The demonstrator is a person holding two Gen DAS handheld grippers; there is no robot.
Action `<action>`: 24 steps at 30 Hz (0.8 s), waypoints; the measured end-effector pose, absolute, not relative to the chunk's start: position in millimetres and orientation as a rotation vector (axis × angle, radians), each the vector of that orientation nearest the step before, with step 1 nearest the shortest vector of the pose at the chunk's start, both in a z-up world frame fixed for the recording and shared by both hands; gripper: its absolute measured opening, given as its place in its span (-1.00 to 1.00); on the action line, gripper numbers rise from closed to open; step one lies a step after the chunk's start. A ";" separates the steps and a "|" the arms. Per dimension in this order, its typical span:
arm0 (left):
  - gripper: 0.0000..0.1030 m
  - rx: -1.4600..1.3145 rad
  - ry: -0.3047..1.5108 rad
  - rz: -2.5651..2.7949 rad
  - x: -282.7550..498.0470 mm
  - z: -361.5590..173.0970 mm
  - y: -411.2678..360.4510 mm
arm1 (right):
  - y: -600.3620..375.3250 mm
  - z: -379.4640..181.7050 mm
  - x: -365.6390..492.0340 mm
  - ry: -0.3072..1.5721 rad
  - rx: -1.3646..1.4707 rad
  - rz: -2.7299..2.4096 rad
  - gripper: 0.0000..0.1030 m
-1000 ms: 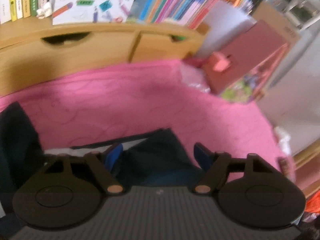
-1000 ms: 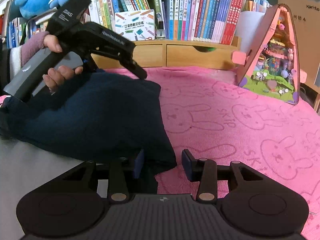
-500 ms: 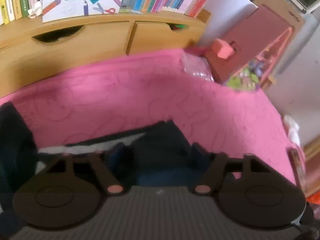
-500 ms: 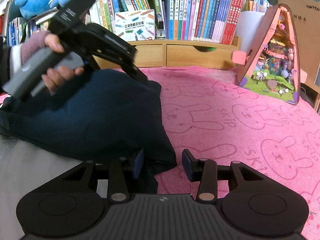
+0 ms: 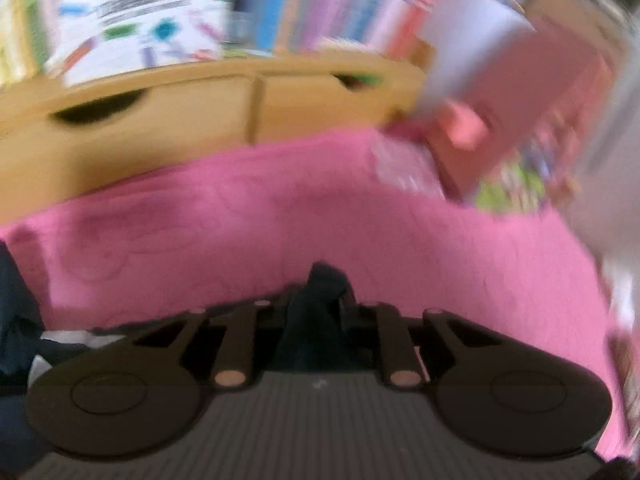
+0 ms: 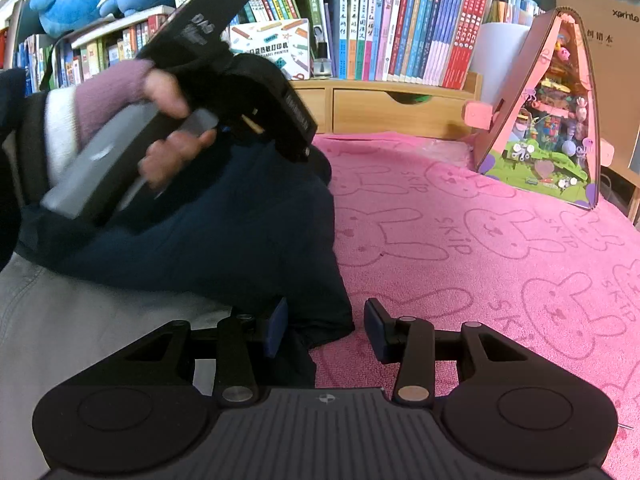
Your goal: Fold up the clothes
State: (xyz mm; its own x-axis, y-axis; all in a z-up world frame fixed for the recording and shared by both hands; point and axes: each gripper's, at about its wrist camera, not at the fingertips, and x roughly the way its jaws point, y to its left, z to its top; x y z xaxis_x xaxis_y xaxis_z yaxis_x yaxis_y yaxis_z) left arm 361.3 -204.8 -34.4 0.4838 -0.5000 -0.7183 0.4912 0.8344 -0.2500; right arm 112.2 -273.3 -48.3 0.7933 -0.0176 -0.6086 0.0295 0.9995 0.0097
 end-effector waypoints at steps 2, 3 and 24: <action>-0.64 -0.075 0.844 -0.540 367.3 -30.5 -200.9 | -273.6 -48.2 112.8 0.654 0.018 -0.025 -0.15; -0.64 -0.098 0.821 -0.506 368.6 -27.8 -199.0 | -273.9 -48.2 112.9 0.654 0.018 -0.026 -0.15; 0.01 0.330 0.526 -0.076 256.8 11.9 -82.7 | -273.9 -48.9 117.2 0.659 0.013 -0.063 0.11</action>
State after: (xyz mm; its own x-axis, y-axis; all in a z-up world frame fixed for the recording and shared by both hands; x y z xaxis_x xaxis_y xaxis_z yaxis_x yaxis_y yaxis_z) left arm 256.8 -82.7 11.9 0.8635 0.0132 -0.5041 0.1548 0.9444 0.2900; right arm 117.2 -273.9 -48.9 0.7885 -0.0547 -0.6126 0.0627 0.9980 -0.0084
